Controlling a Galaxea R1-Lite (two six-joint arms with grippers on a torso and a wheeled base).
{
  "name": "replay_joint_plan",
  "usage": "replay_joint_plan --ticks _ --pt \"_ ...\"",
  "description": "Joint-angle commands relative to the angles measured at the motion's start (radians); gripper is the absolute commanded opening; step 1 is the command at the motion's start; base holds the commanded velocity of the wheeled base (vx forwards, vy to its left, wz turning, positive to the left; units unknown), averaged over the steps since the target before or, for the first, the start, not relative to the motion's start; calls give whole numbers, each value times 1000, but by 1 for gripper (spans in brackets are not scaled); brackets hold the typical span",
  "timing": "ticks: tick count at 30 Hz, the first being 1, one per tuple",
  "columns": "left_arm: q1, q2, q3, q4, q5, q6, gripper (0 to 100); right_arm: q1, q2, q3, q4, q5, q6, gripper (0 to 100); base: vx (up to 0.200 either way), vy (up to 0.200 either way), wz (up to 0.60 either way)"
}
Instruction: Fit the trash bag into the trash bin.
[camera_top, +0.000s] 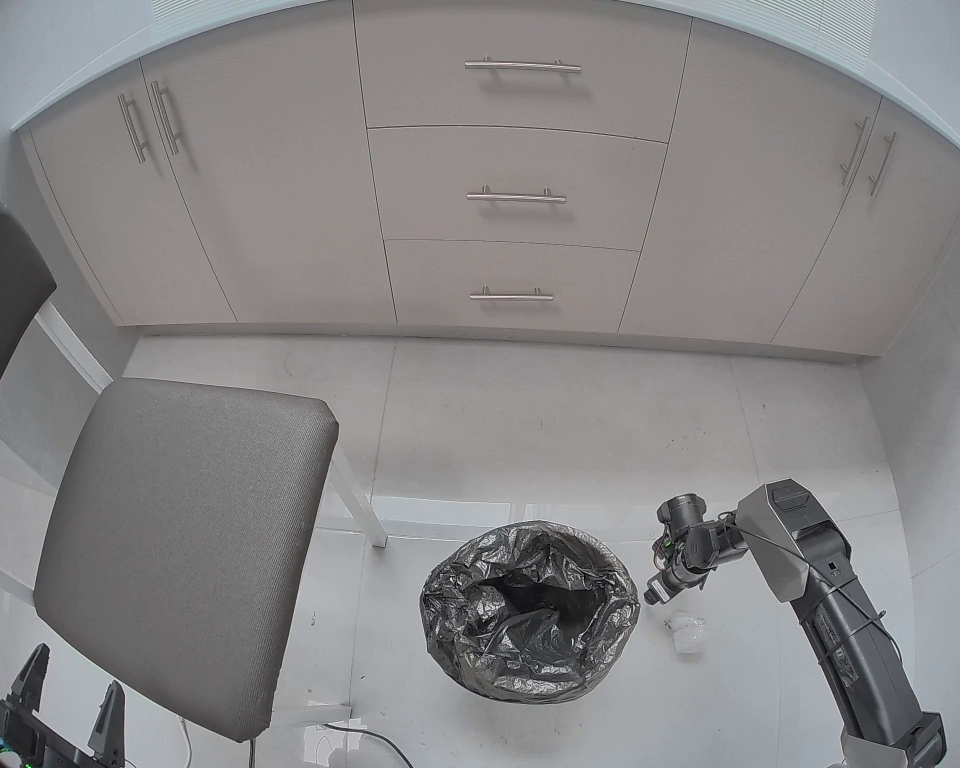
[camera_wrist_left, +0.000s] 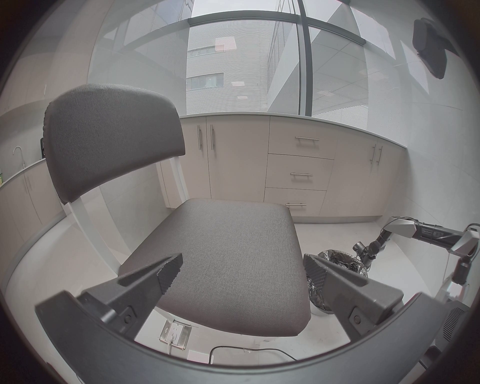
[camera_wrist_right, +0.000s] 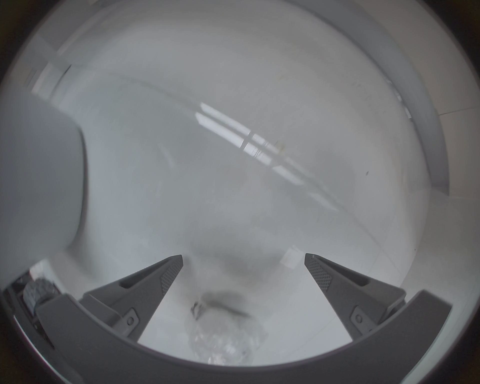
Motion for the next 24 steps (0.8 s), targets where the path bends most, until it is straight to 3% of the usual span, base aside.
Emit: replay_joint_plan --ticks 1,13,24 --pt "0 -10 8 0 0 -1 100 6 1 0 100 3 -37 100 0 0 0" --pt "1 -10 8 0 0 -1 100 -3 1 0 320 -49 -49 100 0 0 0" --pt "1 -10 10 0 2 1 100 -14 1 0 286 -49 -48 100 0 0 0"
